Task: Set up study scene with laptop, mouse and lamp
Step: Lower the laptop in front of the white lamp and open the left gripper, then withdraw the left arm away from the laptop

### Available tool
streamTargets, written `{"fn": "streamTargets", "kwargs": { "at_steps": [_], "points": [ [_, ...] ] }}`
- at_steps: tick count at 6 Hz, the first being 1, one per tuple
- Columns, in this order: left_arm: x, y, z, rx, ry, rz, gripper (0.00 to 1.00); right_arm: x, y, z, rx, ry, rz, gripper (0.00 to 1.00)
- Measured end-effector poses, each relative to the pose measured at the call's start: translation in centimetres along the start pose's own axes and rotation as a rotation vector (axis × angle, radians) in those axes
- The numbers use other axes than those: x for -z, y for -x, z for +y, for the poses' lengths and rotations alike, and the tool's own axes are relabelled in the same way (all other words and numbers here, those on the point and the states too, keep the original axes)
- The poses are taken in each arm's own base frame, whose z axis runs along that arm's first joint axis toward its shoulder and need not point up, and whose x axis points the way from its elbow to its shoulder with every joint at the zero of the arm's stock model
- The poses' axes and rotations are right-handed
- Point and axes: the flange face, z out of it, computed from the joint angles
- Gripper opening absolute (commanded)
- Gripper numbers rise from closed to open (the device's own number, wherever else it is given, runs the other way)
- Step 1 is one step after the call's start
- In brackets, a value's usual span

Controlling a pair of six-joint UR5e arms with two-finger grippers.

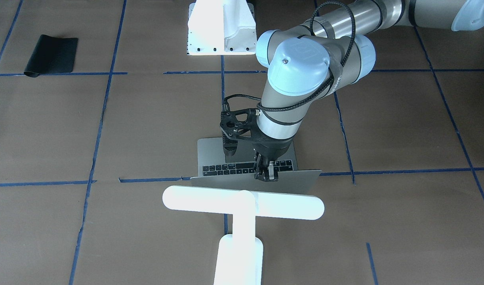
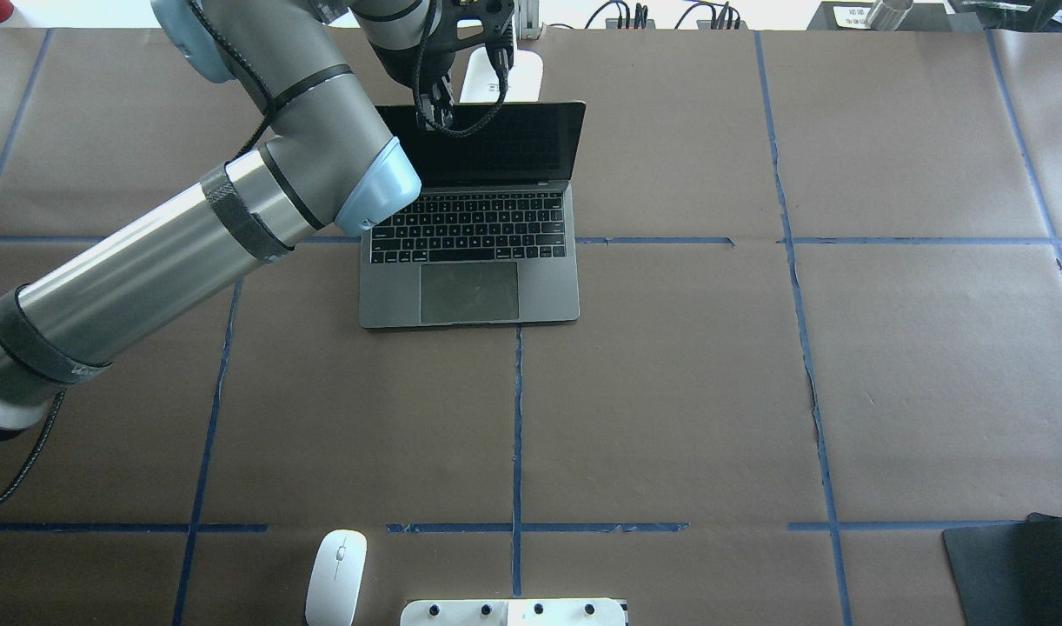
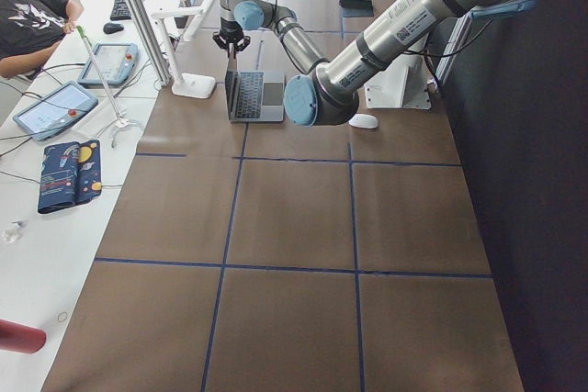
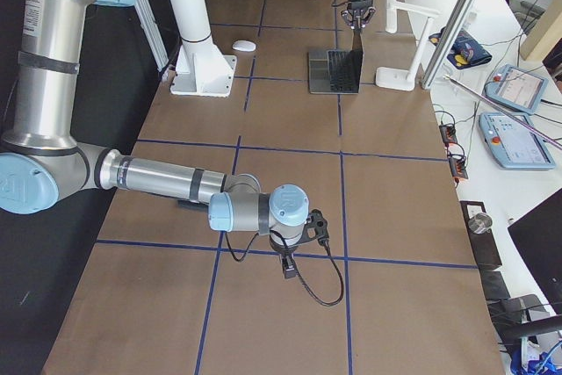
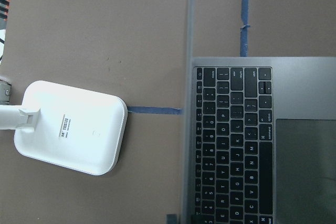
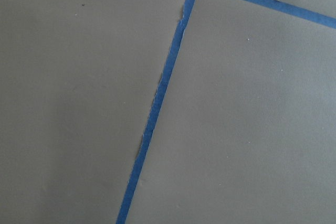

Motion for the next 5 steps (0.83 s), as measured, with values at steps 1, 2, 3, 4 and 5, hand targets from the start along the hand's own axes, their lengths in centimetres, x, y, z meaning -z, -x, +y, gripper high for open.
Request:
{"fn": "streamTargets", "kwargs": {
  "at_steps": [1,2,3,4,5],
  "points": [
    [0.0,0.0,0.0,-0.012,-0.003,-0.002,0.85,0.0,0.0,0.0,0.0,0.0,0.0,1.0],
    [0.4,0.0,0.0,-0.021,-0.013,-0.012,0.84,0.0,0.0,0.0,0.0,0.0,0.0,1.0],
    [1.5,0.3,0.0,-0.025,-0.028,-0.029,0.84,0.0,0.0,0.0,0.001,0.0,0.0,1.0],
    [2.8,0.4,1.1,-0.025,-0.041,-0.049,0.84,0.0,0.0,0.0,0.002,-0.001,0.0,1.0],
    [3.8,-0.1,4.0,-0.019,-0.048,-0.066,0.83,0.1,0.1,-0.1,0.003,-0.003,0.0,1.0]
  ]
}}
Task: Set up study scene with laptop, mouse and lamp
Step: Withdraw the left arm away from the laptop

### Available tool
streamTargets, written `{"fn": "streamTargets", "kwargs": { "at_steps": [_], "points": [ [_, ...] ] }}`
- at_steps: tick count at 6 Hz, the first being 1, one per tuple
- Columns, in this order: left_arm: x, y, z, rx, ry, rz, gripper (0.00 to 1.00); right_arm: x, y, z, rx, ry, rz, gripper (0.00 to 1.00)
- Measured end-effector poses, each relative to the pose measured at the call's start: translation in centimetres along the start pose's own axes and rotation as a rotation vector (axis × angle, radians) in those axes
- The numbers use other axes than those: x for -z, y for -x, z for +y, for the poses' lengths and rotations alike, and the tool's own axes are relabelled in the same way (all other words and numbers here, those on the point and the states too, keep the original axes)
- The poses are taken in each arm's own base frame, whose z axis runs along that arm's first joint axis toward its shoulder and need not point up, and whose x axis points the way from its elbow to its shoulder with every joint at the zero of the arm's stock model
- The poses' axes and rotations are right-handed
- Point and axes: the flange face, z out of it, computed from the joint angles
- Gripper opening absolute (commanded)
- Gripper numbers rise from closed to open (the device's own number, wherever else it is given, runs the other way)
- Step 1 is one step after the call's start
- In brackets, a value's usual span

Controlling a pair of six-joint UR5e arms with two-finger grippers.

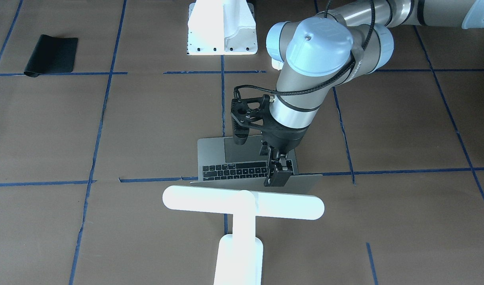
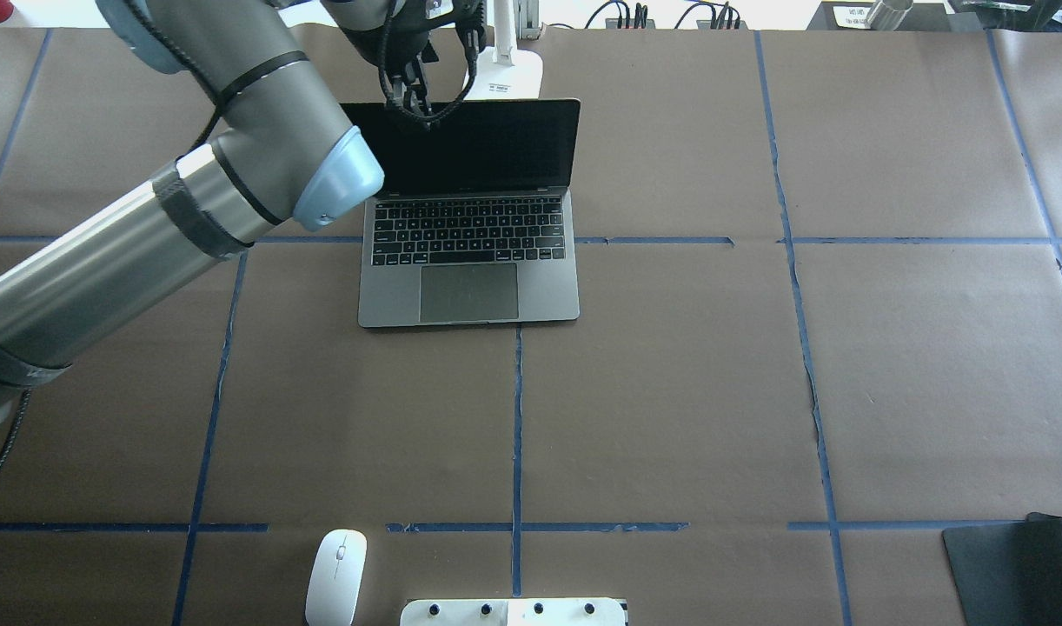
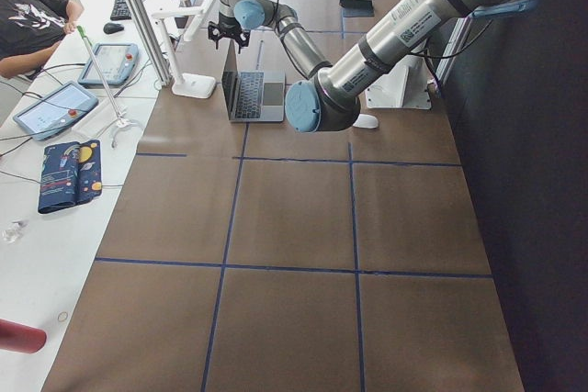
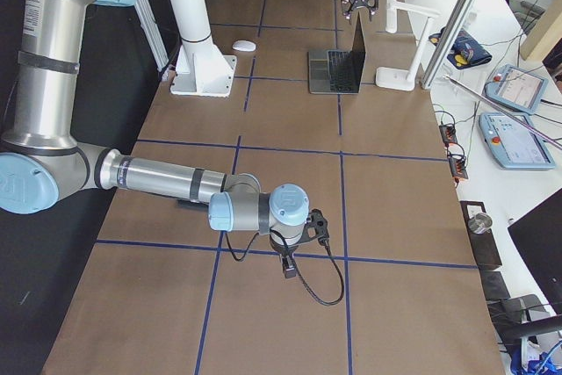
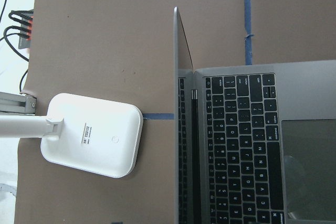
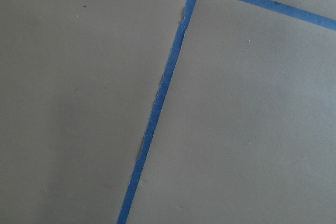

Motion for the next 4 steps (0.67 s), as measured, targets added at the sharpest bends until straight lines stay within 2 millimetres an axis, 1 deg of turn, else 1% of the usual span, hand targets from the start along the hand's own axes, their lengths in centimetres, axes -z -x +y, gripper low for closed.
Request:
{"fn": "streamTargets", "kwargs": {
  "at_steps": [1,2,3,4],
  "points": [
    [0.8,-1.2,4.3,0.008,0.007,-0.01,0.81,0.1,0.1,-0.1,-0.005,-0.002,0.0,1.0],
    [1.7,-2.2,9.3,0.048,0.052,0.016,0.93,0.3,0.2,-0.2,-0.02,-0.005,0.0,1.0],
    [3.2,-3.1,13.6,0.114,0.109,0.065,0.96,0.8,0.7,-0.6,-0.051,-0.017,-0.001,1.0],
    [4.6,-4.9,18.1,0.181,0.16,0.103,0.96,1.8,1.6,-1.2,-0.092,-0.038,-0.003,1.0]
  ]
}}
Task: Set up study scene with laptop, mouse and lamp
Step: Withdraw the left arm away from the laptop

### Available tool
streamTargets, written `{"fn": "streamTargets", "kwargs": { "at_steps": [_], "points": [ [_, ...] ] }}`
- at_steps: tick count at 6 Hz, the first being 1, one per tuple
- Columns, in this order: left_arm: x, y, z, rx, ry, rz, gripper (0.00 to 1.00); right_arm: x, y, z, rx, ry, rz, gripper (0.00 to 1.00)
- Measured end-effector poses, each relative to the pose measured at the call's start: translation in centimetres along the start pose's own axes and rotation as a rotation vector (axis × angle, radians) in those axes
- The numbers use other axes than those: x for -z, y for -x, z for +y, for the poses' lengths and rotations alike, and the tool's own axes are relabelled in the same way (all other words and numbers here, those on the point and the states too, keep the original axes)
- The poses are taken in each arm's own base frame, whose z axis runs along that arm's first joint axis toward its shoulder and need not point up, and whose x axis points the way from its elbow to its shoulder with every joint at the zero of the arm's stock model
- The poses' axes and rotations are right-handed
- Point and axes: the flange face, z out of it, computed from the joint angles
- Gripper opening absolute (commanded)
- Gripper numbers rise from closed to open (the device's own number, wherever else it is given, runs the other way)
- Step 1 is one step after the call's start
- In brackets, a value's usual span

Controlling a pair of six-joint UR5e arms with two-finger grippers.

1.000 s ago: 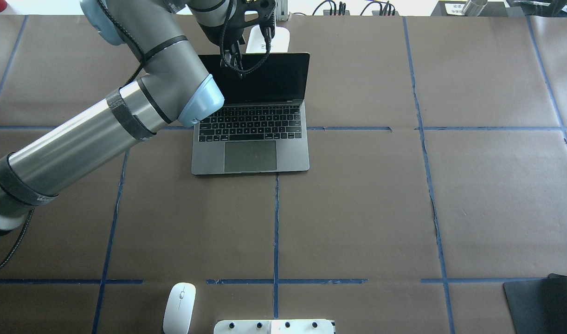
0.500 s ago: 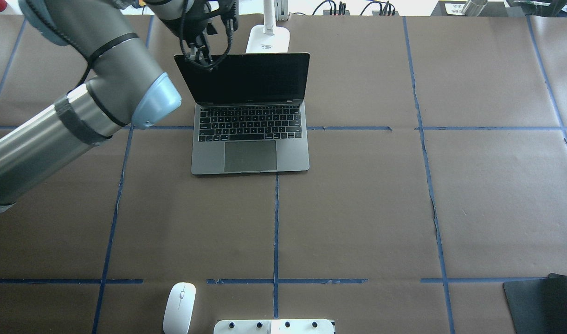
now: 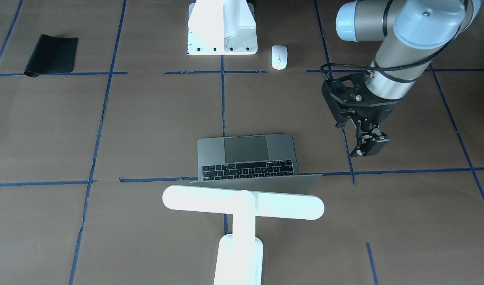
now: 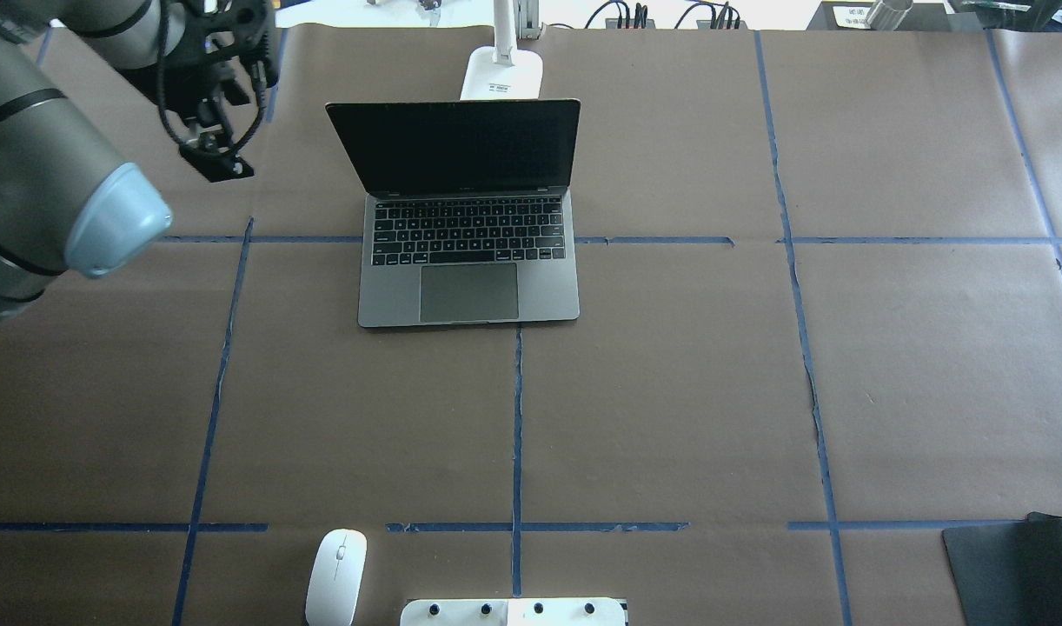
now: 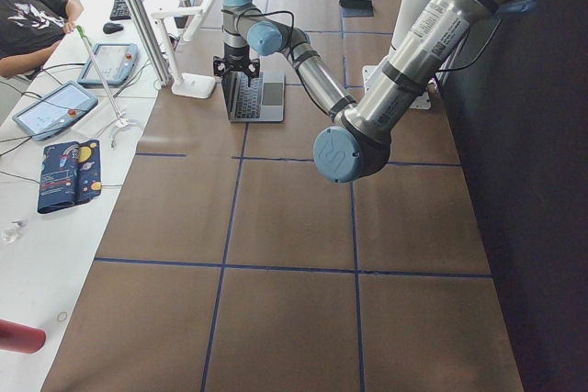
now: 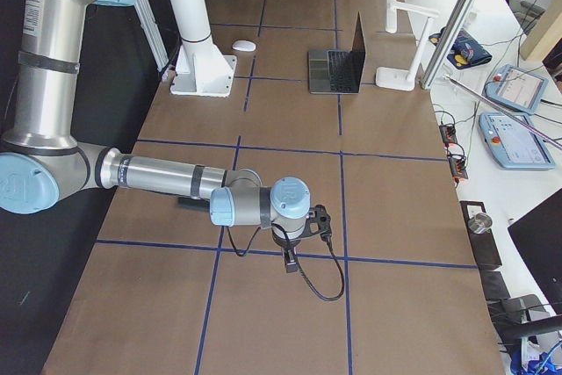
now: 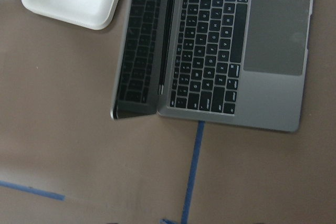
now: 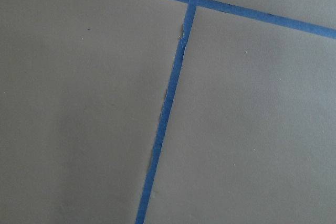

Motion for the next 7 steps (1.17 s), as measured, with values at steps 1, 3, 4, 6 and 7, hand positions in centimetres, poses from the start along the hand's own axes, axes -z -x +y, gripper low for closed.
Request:
{"fn": "streamTargets", "kwargs": {
  "at_steps": [1,3,4,6,7],
  "points": [
    [-0.3,-1.0,4.9,0.061,0.043,0.021,1.0,0.9,0.9,-0.4,-0.027,-0.018,-0.007,1.0],
    [0.3,-0.9,15.2,0.28,0.095,0.041,1.0,2.8,3.5,-0.9,-0.032,-0.058,-0.074,1.0],
    [0.0,-1.0,21.8,0.408,0.117,0.082,1.0,4.2,5.9,-1.2,-0.052,-0.077,-0.092,1.0],
    [-0.1,-2.1,34.1,0.714,0.184,0.098,1.0,6.2,11.2,-1.7,-0.055,-0.093,-0.115,1.0],
    [-0.6,-3.5,38.9,0.895,0.224,0.102,1.0,6.6,13.6,-1.3,-0.061,-0.093,-0.13,1.0]
  ]
}}
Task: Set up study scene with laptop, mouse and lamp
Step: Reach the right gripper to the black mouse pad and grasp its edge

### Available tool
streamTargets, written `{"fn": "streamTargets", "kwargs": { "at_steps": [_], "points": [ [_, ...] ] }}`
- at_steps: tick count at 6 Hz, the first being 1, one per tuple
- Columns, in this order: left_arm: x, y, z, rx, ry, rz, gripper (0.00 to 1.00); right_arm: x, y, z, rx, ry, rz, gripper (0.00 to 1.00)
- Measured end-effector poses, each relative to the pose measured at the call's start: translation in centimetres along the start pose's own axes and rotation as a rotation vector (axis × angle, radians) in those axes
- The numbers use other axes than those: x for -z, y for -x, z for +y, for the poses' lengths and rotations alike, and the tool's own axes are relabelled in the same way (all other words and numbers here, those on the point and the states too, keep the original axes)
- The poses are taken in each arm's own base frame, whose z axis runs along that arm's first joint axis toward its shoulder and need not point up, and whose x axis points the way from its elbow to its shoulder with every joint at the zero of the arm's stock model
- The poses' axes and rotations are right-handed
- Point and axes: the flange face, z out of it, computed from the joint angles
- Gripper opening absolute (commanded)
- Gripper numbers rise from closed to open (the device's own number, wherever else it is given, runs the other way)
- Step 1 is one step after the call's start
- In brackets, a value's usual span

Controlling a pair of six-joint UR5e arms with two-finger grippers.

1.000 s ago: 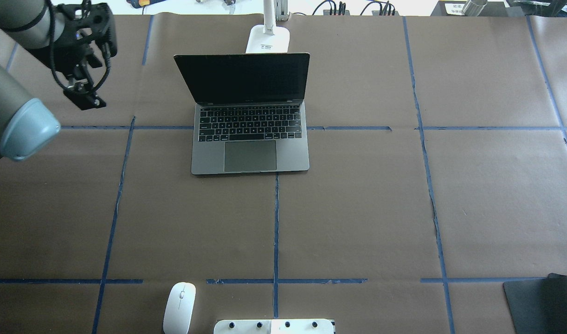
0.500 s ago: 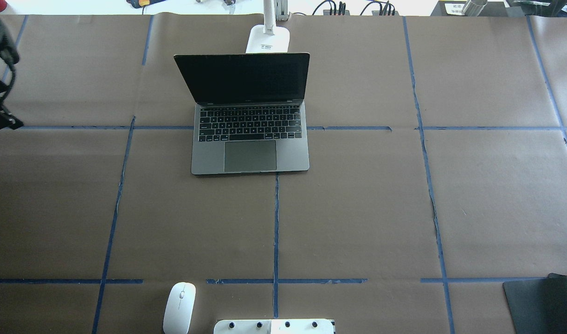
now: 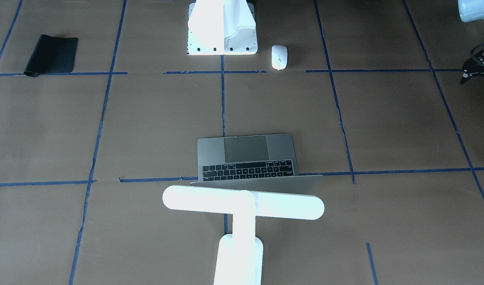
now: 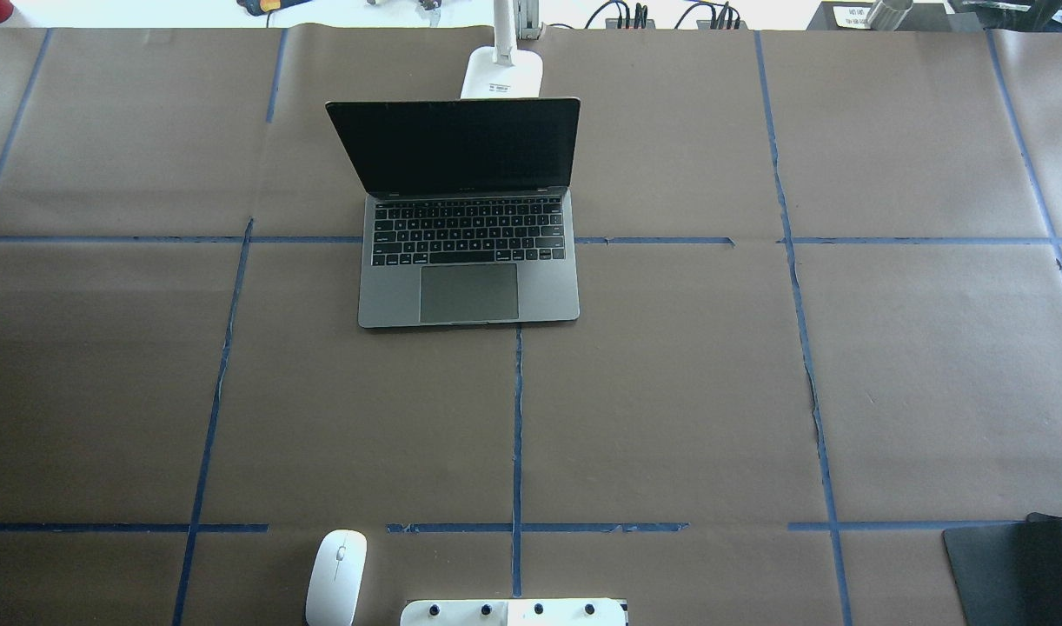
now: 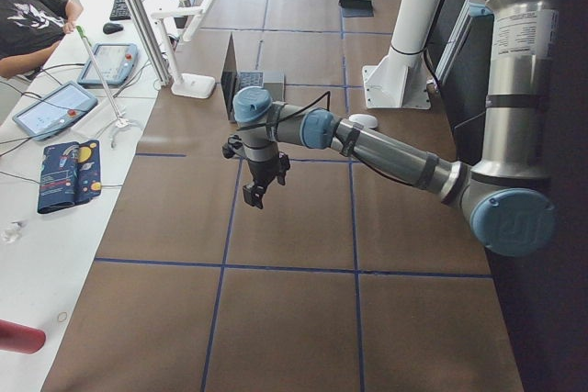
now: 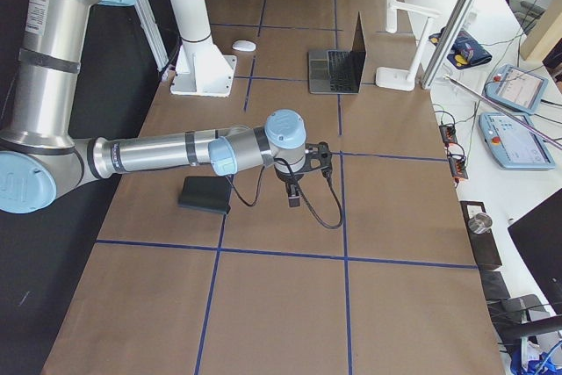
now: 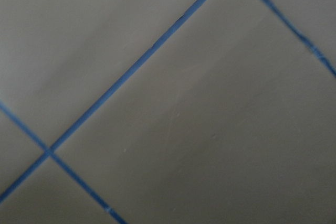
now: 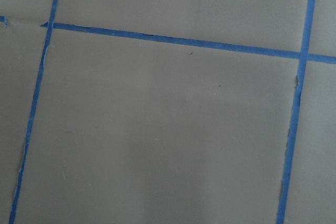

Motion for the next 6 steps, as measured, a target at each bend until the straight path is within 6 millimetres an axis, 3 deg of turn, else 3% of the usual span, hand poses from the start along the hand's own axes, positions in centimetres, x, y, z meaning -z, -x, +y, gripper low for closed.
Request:
{"fn": "streamTargets", "kwargs": {
  "at_steps": [1,2,4,6],
  "points": [
    [-1.0,1.5,2.7,0.115,0.02,0.006,1.0,-0.5,1.6,2.1,-0.02,0.003,-0.014,1.0],
    [-1.4,2.0,3.8,0.155,0.028,0.008,1.0,-1.7,2.1,4.9,-0.032,0.017,-0.02,1.0],
    [-1.2,1.9,4.1,0.165,0.024,0.01,1.0,-4.3,2.9,9.8,-0.075,0.023,-0.011,1.0],
    [-1.1,1.9,4.1,0.165,0.022,0.011,1.0,-10.0,3.5,13.7,-0.079,0.008,-0.011,0.99]
  ]
}}
